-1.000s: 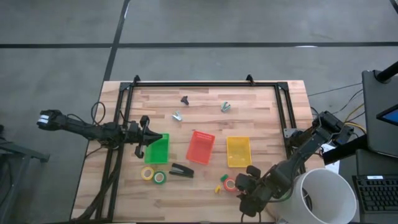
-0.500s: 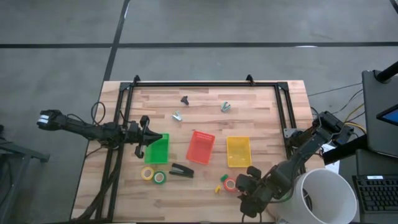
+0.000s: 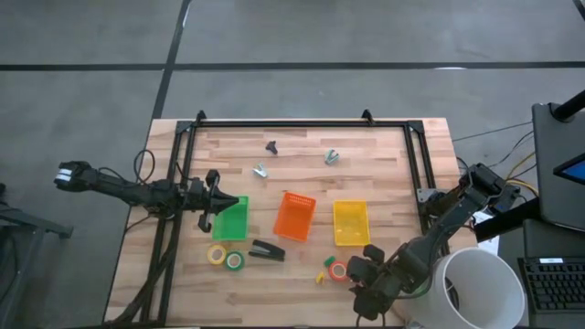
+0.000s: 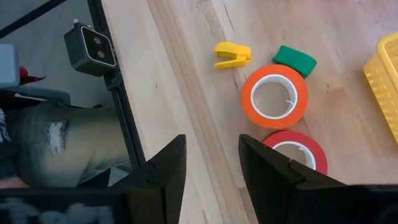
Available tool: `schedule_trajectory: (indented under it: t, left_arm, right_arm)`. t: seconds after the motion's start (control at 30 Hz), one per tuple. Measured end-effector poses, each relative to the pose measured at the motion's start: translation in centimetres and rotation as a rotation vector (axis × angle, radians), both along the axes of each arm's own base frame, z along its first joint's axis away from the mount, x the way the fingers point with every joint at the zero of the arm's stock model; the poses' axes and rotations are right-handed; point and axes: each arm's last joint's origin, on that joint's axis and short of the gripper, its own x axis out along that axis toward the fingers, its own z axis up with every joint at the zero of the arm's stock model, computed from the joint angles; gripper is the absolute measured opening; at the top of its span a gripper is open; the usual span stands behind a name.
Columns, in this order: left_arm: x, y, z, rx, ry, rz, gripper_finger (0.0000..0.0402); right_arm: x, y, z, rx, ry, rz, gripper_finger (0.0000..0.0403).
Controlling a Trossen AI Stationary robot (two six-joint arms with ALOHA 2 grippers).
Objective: Pick and place Stapler, Stapler remover, tape
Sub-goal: Put the red tape into the yellow bin
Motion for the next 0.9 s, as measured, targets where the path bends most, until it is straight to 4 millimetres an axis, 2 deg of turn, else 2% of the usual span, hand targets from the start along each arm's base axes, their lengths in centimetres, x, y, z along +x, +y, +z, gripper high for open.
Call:
schedule_trajectory:
  t: [0.33,0.53,0.7,0.9]
  left_arm:
    - [0.0,0.0,0.0,0.0,0.0,0.0,0.0016]
    - [0.0,0.0,0.0,0.0,0.0,0.0,0.0016]
    - [0.0,0.0,0.0,0.0,0.0,0.0,0.0016]
    - [0.0,0.0,0.0,0.0,0.0,0.0,0.0016]
  right_arm:
    - [-0.1,0.1,-0.1,0.021,0.008,-0.028,0.0144]
    - [-1.2,0.6,-1.1,0.045,0.052,-0.045,0.0144]
    - [-1.5,0.6,-3.4,-0.015,0.111,-0.039,0.015]
    - [-0.6,-0.5,-6.2,-0.064,0.221,-0.018,0.015]
